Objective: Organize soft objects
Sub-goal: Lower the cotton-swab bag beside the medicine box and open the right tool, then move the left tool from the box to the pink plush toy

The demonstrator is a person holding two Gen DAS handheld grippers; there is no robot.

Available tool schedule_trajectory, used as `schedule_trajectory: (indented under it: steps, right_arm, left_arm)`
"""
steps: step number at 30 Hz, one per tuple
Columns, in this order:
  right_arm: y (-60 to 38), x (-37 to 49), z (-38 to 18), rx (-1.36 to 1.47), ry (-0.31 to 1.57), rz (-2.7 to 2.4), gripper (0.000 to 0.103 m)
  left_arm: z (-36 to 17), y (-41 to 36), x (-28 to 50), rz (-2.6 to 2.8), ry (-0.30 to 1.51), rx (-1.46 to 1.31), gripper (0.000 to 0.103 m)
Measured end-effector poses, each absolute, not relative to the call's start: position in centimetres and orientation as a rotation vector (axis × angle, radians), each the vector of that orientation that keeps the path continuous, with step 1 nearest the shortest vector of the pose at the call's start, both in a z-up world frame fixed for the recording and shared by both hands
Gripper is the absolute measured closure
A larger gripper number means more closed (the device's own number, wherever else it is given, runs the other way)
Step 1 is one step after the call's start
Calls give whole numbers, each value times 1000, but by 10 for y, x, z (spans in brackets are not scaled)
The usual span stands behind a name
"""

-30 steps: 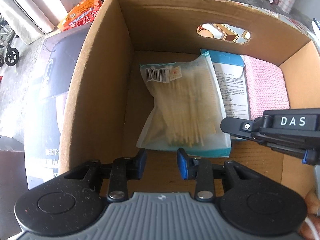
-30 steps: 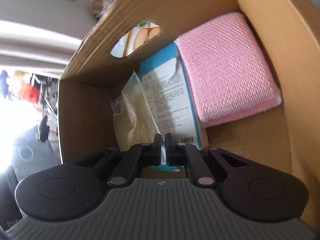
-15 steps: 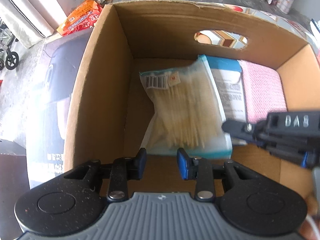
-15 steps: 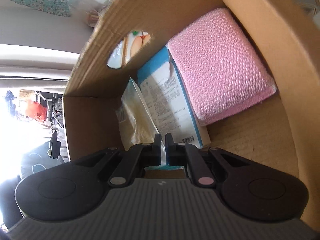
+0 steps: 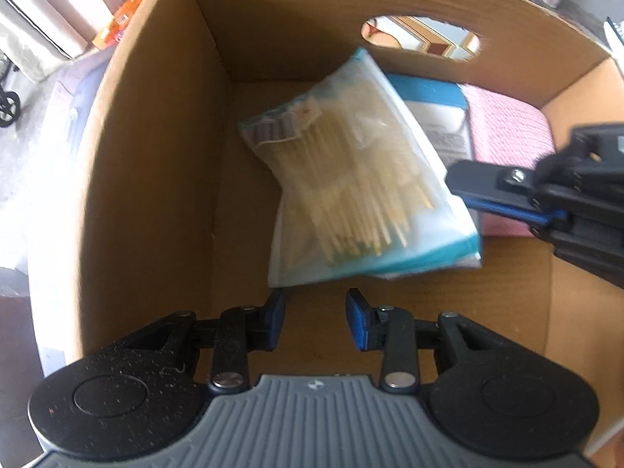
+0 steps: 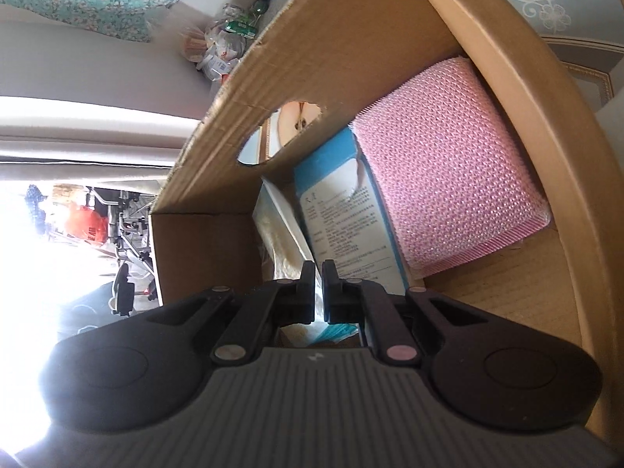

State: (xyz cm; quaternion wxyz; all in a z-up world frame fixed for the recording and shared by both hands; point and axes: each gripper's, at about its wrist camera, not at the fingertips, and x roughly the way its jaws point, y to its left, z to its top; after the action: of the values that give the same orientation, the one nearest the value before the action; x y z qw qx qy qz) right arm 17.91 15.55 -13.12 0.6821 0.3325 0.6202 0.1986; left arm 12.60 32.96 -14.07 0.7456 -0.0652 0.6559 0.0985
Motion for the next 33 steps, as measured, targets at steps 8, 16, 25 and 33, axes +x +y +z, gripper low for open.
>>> schedule_trajectory:
  steps: [8, 16, 25, 33]
  right_arm:
    - [157, 164, -145, 777, 1445, 411, 101]
    - [178, 169, -154, 737, 1471, 447, 101]
    - [181, 171, -118, 476, 1383, 444, 88]
    - [158, 162, -70, 503, 1219, 559, 74]
  left_arm:
    - [-128, 340, 132, 304, 1381, -135, 74]
    - [-125, 330, 132, 328, 1374, -94, 71]
    - [-99, 313, 119, 337, 1343, -105, 47]
    - [-70, 303, 109, 394, 1257, -109, 45]
